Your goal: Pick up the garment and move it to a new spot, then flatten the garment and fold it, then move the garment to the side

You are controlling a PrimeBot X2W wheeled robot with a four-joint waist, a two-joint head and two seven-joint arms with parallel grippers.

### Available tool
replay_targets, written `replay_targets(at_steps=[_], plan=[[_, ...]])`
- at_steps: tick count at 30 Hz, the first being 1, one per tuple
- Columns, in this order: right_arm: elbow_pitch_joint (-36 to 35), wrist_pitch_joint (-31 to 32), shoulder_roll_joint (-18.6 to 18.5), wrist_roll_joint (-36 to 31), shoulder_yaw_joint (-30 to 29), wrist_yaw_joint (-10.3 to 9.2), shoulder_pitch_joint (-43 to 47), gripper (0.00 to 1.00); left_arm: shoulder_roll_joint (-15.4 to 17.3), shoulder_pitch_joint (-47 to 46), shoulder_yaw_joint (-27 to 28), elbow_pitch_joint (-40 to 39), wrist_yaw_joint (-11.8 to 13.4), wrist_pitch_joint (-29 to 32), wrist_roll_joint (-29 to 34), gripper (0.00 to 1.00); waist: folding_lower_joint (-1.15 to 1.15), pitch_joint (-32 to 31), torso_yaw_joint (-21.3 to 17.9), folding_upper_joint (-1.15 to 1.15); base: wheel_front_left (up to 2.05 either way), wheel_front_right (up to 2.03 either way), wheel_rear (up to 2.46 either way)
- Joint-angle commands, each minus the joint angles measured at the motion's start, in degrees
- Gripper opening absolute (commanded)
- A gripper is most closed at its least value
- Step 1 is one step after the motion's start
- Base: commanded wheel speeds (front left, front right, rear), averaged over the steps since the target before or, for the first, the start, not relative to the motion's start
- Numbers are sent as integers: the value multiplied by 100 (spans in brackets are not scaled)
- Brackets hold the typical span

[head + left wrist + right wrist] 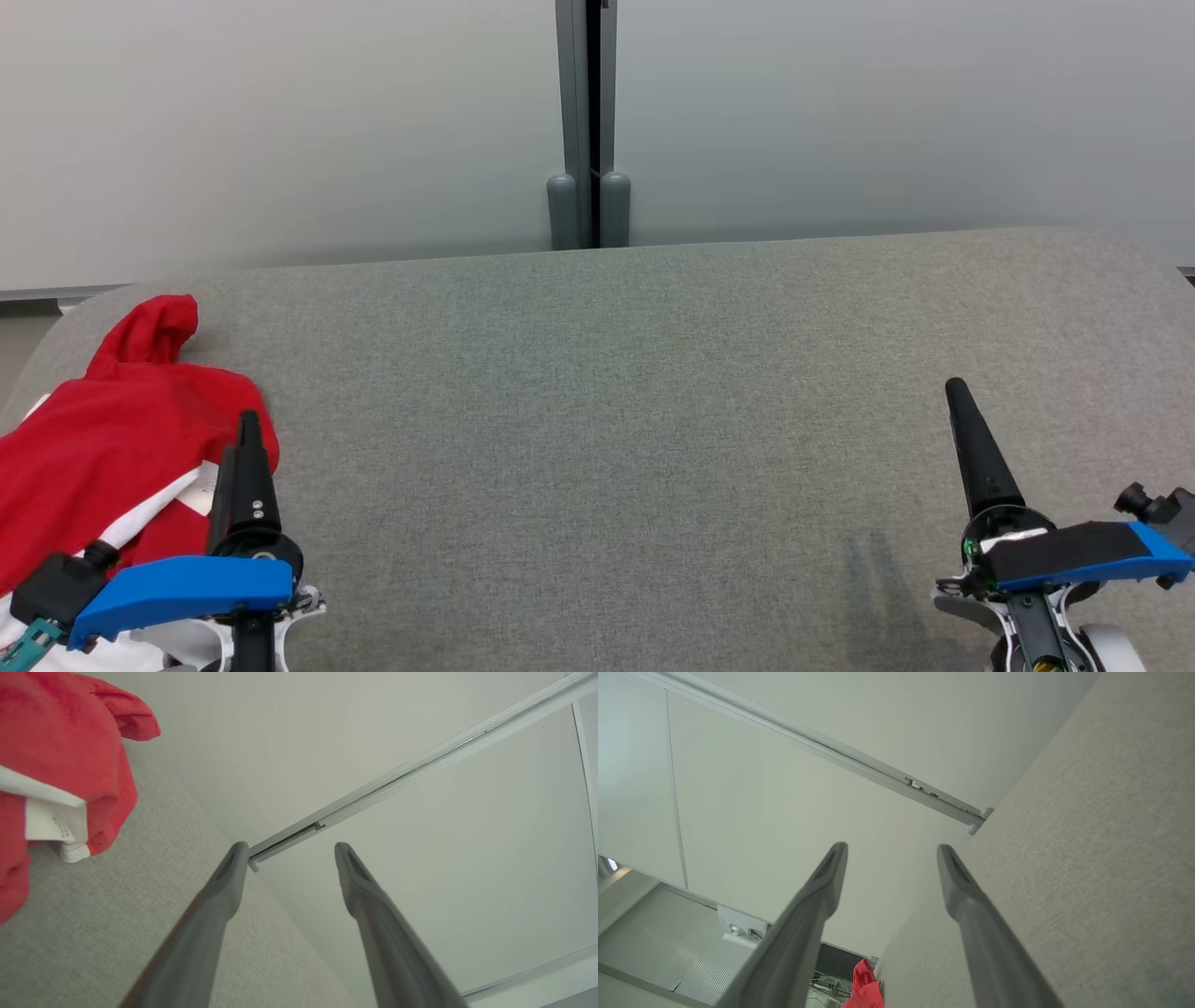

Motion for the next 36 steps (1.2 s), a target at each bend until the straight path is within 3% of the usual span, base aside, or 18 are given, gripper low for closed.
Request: replay_targets(at_steps=[1, 10, 20, 36], plan=[[-78, -65, -49, -317, 32, 9, -176, 100, 42, -120, -48, -148, 36, -69, 387, 100, 0, 3, -3, 0, 0, 0, 0], [18, -217, -72, -1418, 106, 10, -239, 100, 44, -80, -167, -204, 108, -218, 1642, 100, 0, 6, -27, 0, 0, 0, 0], [264, -387, -73, -2610, 173, 11, -277, 100, 93, -91, -434, 53, 401, -389, 2993, 100, 0, 0, -58, 0, 0, 0, 0], [400, -637, -65, -3726, 392, 12, -360, 100, 225, -149, -707, 64, 695, -636, 4042, 100, 0, -12, -84, 0, 0, 0, 0]])
